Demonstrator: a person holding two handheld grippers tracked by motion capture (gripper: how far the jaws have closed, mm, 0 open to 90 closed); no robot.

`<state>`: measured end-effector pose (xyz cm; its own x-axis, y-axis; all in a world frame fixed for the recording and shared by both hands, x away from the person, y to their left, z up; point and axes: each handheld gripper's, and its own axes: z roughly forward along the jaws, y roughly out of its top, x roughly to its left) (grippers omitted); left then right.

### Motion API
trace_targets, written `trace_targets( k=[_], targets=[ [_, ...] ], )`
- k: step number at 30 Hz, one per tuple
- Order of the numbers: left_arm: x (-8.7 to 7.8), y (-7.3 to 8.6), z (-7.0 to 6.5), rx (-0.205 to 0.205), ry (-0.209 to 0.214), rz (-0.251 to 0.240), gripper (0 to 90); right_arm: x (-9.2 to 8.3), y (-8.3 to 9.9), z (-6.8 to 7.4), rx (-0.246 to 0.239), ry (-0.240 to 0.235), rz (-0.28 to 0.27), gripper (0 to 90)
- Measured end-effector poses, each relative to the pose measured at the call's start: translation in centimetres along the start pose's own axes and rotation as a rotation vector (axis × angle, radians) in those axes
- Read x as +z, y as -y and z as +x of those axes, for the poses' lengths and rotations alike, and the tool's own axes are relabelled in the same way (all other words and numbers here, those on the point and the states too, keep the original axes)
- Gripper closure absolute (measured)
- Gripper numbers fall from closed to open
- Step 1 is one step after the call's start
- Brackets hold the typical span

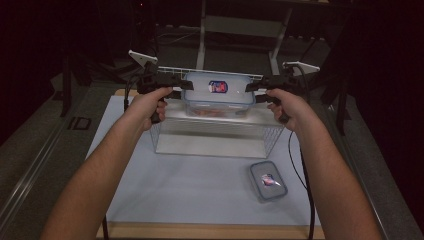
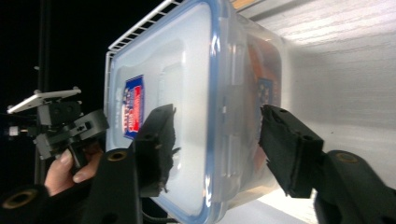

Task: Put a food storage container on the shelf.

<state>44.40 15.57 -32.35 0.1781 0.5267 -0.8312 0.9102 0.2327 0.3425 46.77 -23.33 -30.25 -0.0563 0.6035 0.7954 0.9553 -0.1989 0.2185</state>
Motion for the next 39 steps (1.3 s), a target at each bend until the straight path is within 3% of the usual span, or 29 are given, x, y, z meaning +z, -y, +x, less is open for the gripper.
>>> trace_targets(
  k=[4,6,9,11,13,15,20,27,28,30,33,36,38,39],
  targets=[
    [-0.6,0.0,-0.2,0.012,0.002,-0.029,36.6,-0.7,0.3,0.3,-0.026,0.044,-0.023,40.0],
    [-0.9,0.0,-0.3,0.014,0.0,-0.043,35.9,-1.1,0.6,0.5,-0.04,0.041,-0.03,39.0],
    [-1.3,0.1,-0.4,0.023,-0.016,-0.052,35.9,-1.7,1.3,0.9,-0.099,0.074,-0.047,37.9],
    [-1.6,0.2,-0.6,0.039,-0.018,-0.061,35.9,-2.2,1.6,0.9,-0.113,0.08,-0.067,38.0],
    [-1.7,0.3,-0.7,0.05,-0.017,-0.062,35.7,-2.4,1.7,0.9,-0.124,0.085,-0.07,37.9],
    [-2.0,0.6,-1.0,0.081,-0.024,-0.046,35.2,-3.0,2.4,1.2,-0.167,0.098,-0.085,37.9],
    [-2.8,1.4,-1.4,0.14,-0.045,-0.045,32.4,-3.9,4.3,1.3,-0.239,0.081,-0.087,37.4],
    [-3.1,2.4,-1.8,0.17,-0.032,-0.039,32.5,-4.2,6.8,0.6,-0.332,0.124,-0.104,37.6],
    [-2.7,3.4,-1.7,0.16,-0.012,-0.003,32.6,-4.2,7.6,0.2,-0.346,0.117,-0.099,37.7],
    [-2.4,3.9,-1.7,0.152,-0.041,0.017,33.9,-4.3,8.2,-0.1,-0.348,0.103,-0.1,37.9],
    [-2.3,4.8,-1.4,0.143,0.004,0.016,34.5,-4.5,9.3,-0.5,-0.358,0.078,-0.097,38.7],
    [-2.3,5.9,-1.3,0.165,0.006,0.005,42.4,-4.6,10.4,-0.9,-0.368,0.053,-0.092,39.4],
    [-2.2,6.3,-1.4,0.18,0.004,0.004,54.0,-4.5,10.8,-1.1,-0.373,0.051,-0.088,39.6],
    [-2.1,6.7,-1.4,0.193,0.008,0.005,54.0,-4.6,11.1,-1.2,-0.375,0.04,-0.085,39.8]
  ],
)
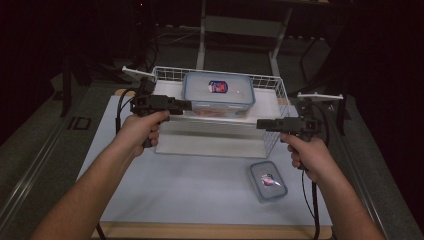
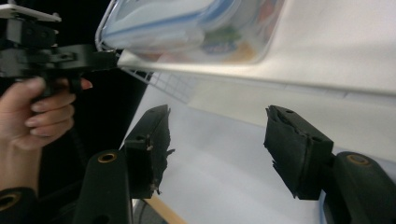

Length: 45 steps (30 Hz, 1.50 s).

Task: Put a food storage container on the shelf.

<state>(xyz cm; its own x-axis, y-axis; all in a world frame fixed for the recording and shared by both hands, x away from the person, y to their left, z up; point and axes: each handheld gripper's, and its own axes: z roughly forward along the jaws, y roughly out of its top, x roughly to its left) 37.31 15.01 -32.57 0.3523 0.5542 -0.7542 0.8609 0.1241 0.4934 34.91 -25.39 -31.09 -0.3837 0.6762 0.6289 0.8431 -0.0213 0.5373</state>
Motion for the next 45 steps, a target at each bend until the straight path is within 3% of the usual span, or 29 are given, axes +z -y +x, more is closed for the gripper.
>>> trace_targets(
  k=[3,4,6,15,22,27,33,35,36,38,41,45],
  targets=[
    [0.4,0.8,-0.2,0.061,-0.051,-0.016,75.6,-0.1,1.1,-0.1,-0.007,-0.015,-0.005,40.8],
    [0.5,0.9,-0.1,0.065,-0.045,-0.023,82.4,-0.1,1.4,-0.2,-0.011,-0.013,-0.008,41.0],
    [0.8,1.0,-0.2,0.097,-0.069,-0.041,90.0,0.1,2.4,-0.3,-0.025,0.01,-0.003,41.2],
    [2.0,0.3,0.4,0.06,-0.069,-0.036,89.8,0.8,4.3,-0.8,-0.029,0.003,0.02,41.6],
    [2.1,-0.1,0.9,0.06,-0.071,-0.04,86.2,1.4,4.8,-1.0,-0.029,0.01,0.037,41.5],
    [2.1,0.4,0.6,0.093,-0.069,-0.029,86.2,1.5,5.1,-1.2,-0.043,0.025,0.028,41.1],
    [1.5,2.5,-0.7,0.213,-0.079,-0.055,77.7,1.5,5.8,-1.5,-0.061,0.07,0.024,39.6],
    [1.3,3.4,-0.6,0.246,-0.084,-0.065,70.5,1.5,6.1,-1.8,-0.056,0.073,0.02,39.3],
    [1.2,3.8,-0.4,0.248,-0.081,-0.069,60.0,1.5,6.2,-2.0,-0.054,0.074,0.018,39.1],
    [1.1,4.7,0.0,0.265,-0.099,-0.076,56.3,1.5,6.5,-2.3,-0.059,0.087,0.012,38.7],
    [0.6,6.0,0.7,0.28,-0.095,-0.081,41.0,1.4,7.0,-2.9,-0.06,0.103,0.005,38.0],
    [-0.1,7.7,1.7,0.322,-0.156,-0.077,24.9,1.1,7.7,-3.8,-0.061,0.104,-0.012,37.0]
  ],
)
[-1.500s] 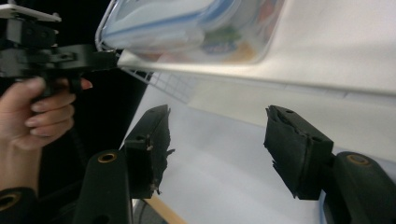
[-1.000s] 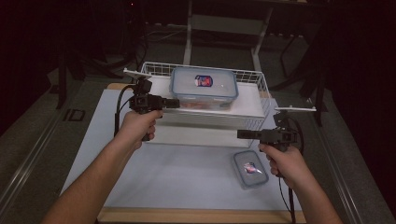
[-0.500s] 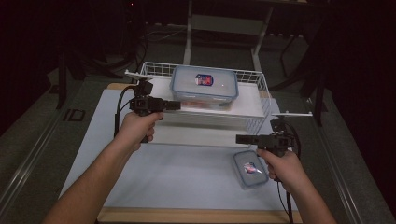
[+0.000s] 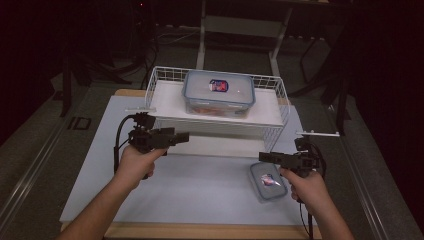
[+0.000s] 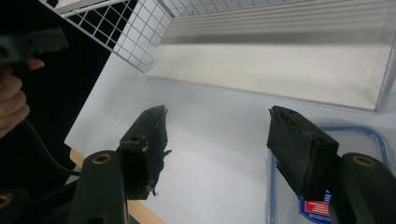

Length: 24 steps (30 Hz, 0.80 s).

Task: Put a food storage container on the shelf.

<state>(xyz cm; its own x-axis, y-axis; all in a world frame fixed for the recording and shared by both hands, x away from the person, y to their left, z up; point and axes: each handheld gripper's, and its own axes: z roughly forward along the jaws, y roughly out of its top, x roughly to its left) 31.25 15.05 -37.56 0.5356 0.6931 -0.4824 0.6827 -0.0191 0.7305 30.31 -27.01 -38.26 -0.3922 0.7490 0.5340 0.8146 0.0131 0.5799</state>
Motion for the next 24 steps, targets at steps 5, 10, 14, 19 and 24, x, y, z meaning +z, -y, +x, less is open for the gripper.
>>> trace_targets(
  k=[5,10,14,19,24],
  targets=[
    [-0.9,2.7,0.6,0.092,-0.087,-0.009,15.1,-0.1,1.4,-1.3,-0.015,0.005,-0.039,35.0],
    [-1.5,5.2,1.2,0.145,-0.136,-0.006,14.8,0.1,2.9,-2.5,-0.016,0.017,-0.064,34.0],
    [-1.6,7.0,1.8,0.156,-0.15,-0.013,14.8,0.3,4.2,-3.1,-0.04,0.047,-0.101,33.5],
    [-1.6,9.0,2.7,0.167,-0.192,-0.013,14.6,0.6,5.6,-4.0,-0.024,0.05,-0.111,31.3],
    [-1.2,10.9,4.0,0.141,-0.212,-0.003,14.4,1.0,6.9,-5.1,0.012,0.05,-0.124,31.2]
  ],
)
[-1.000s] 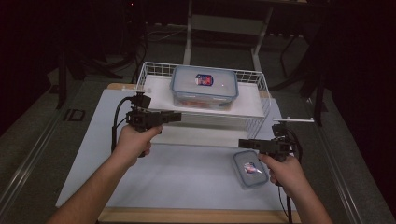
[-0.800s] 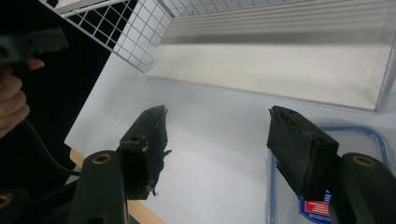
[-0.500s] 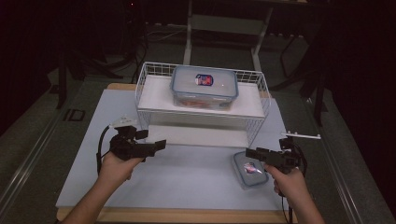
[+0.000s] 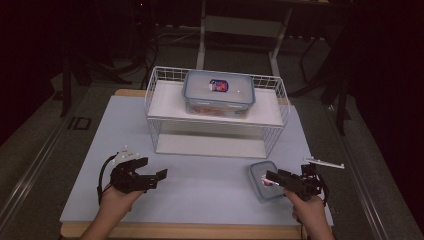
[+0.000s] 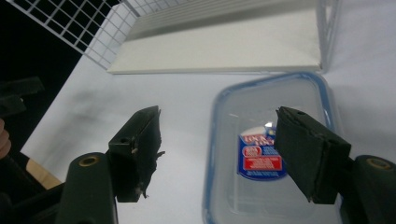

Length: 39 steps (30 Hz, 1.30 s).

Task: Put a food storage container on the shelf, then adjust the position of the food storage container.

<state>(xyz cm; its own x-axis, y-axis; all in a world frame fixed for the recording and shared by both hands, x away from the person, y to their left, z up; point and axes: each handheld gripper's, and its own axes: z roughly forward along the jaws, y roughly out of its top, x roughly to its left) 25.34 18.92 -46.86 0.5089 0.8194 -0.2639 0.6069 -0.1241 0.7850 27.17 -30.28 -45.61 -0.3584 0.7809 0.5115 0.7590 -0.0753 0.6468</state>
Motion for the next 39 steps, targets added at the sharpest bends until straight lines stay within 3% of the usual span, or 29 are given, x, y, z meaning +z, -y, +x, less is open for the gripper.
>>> trace_targets(
  k=[6,8,10,14,17,21,25,28,29,35,39],
  targets=[
    [0.2,2.6,0.5,-0.037,-0.017,-0.009,14.3,0.2,1.2,-0.6,0.022,-0.018,-0.03,32.0],
    [0.2,3.2,0.5,-0.016,-0.047,-0.01,14.3,0.2,1.4,-0.7,0.009,-0.015,-0.037,33.8],
    [0.2,3.9,0.6,-0.008,-0.064,-0.003,14.3,0.0,1.5,-0.7,-0.011,0.001,-0.047,35.7],
    [0.0,5.0,1.3,-0.044,-0.101,-0.008,14.8,-0.3,1.7,-1.3,-0.009,0.037,-0.062,41.8],
    [-0.1,5.7,1.8,-0.076,-0.1,-0.02,15.1,-0.5,1.8,-1.9,-0.014,0.059,-0.076,45.6],
    [-0.4,6.1,2.0,-0.073,-0.113,-0.034,15.2,-0.8,1.7,-2.8,-0.022,0.1,-0.105,57.7],
    [-0.4,6.3,2.3,-0.121,-0.081,-0.047,15.2,-0.5,1.4,-3.9,-0.02,0.143,-0.102,73.7],
    [-0.4,6.2,2.3,-0.121,-0.077,-0.05,15.3,-0.3,1.1,-4.8,-0.025,0.16,-0.103,89.7],
    [-0.4,6.2,2.2,-0.124,-0.073,-0.052,15.3,-0.2,0.9,-5.2,-0.026,0.156,-0.11,90.0],
    [-0.1,6.3,1.9,-0.104,-0.079,-0.037,15.4,1.4,-0.6,-6.9,-0.039,0.179,-0.017,90.0],
    [0.1,6.4,2.0,-0.123,-0.066,-0.033,15.5,2.7,-1.3,-7.7,-0.045,0.167,0.053,90.0]
  ],
)
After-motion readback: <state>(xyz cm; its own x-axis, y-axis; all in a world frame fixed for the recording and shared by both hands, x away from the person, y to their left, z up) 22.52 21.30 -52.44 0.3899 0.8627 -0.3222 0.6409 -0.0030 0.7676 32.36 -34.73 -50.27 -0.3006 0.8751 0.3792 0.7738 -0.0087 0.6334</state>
